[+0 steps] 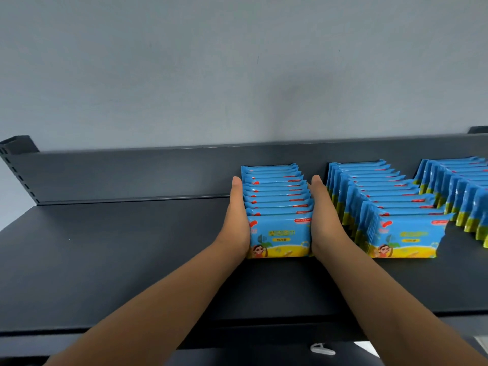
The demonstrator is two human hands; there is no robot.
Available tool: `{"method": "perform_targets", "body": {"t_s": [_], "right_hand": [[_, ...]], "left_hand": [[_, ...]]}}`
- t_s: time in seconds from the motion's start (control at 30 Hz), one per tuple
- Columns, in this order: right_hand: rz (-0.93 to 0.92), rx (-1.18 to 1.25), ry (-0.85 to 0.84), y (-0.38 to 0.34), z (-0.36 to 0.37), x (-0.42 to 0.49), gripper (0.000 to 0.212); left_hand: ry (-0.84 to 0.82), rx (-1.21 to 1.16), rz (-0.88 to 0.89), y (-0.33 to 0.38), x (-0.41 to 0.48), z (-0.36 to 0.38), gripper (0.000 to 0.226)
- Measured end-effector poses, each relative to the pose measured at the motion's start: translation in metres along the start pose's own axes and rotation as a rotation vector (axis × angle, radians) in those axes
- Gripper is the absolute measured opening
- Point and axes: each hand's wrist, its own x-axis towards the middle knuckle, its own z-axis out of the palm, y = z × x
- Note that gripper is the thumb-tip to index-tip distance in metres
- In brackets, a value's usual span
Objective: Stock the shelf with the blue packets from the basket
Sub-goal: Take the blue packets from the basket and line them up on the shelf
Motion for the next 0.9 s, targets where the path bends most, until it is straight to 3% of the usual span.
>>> {"method": "perform_targets", "body": {"t_s": [0.9], "right_hand": [[0.058,0.023,-0.122,-0.006,-0.003,0.015,0.048]], "left_hand": [[-0.005,-0.103,0.084,-0.007,0.005,0.001,0.066]]}}
